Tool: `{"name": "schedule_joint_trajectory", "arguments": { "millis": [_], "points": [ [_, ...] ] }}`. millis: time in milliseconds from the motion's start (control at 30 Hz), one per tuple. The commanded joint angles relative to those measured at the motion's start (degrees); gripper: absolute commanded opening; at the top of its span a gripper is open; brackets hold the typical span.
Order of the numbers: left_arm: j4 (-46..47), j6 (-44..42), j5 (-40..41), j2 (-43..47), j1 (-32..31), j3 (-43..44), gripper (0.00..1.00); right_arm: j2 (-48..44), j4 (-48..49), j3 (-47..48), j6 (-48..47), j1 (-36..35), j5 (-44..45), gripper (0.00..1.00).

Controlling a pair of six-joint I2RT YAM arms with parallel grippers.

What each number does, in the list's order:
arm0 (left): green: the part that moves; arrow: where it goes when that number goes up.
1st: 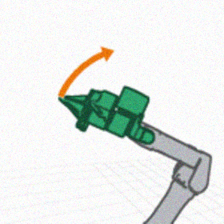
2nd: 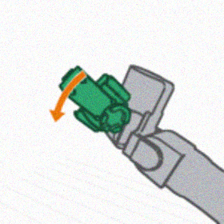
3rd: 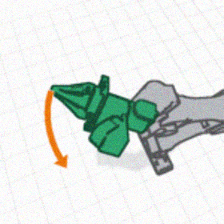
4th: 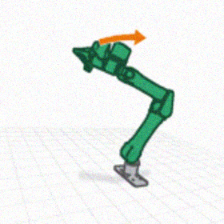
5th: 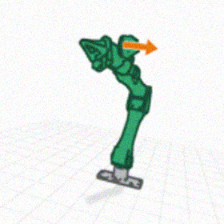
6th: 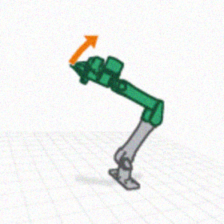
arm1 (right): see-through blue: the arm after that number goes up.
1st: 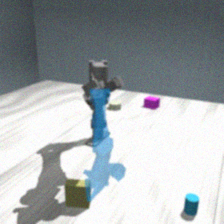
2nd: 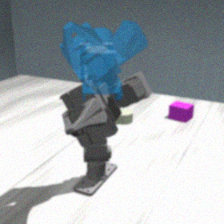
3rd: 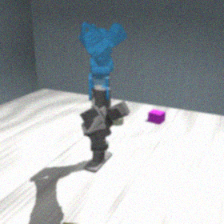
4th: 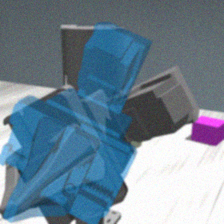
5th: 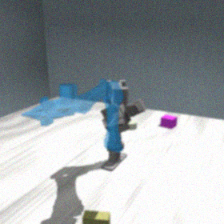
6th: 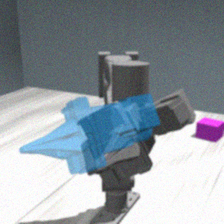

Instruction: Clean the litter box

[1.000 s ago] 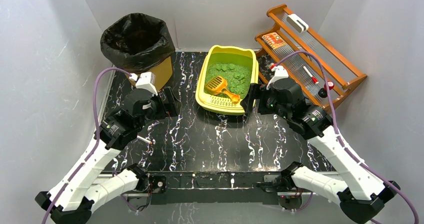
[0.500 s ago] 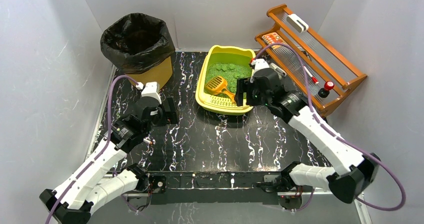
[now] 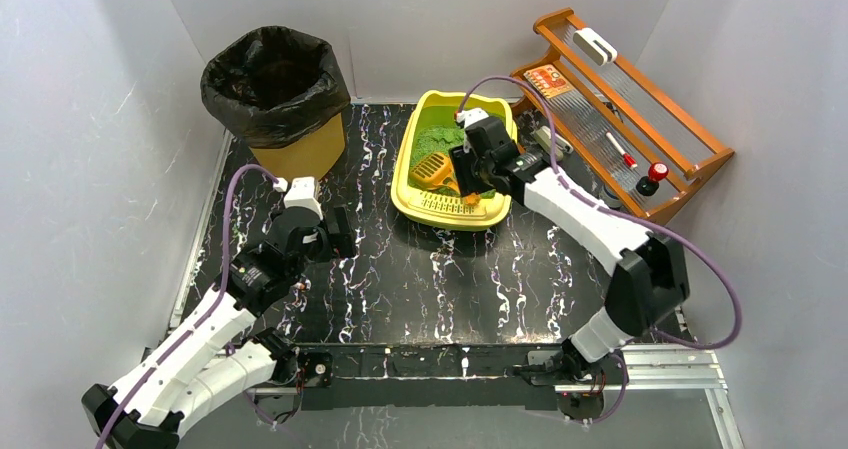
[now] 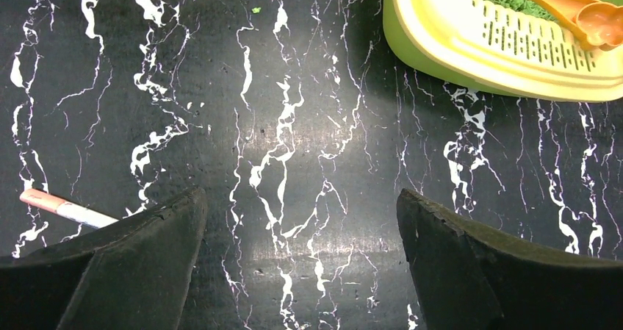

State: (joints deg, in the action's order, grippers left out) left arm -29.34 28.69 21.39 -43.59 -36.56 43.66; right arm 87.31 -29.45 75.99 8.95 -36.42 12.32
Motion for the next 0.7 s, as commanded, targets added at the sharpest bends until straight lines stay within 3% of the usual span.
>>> {"name": "schedule_joint_trajectory", "arguments": {
  "millis": [0, 367, 667],
  "points": [
    [1.79, -1.80, -0.48, 1.05, -0.27, 0.13, 0.98, 5.18, 1.25, 5.71, -1.37, 3.97, -3.90, 0.58],
    [2.49, -2.64, -1.16, 3.83, -0.27, -0.33, 0.98, 12.66, -0.67, 7.79, 1.62, 8.83, -17.26, 0.64],
    [2.54, -3.10, -1.00, 4.73, -0.27, -0.42, 0.98, 14.86, 0.81, 6.89, 3.55, 9.95, -23.86, 0.56]
  ]
}}
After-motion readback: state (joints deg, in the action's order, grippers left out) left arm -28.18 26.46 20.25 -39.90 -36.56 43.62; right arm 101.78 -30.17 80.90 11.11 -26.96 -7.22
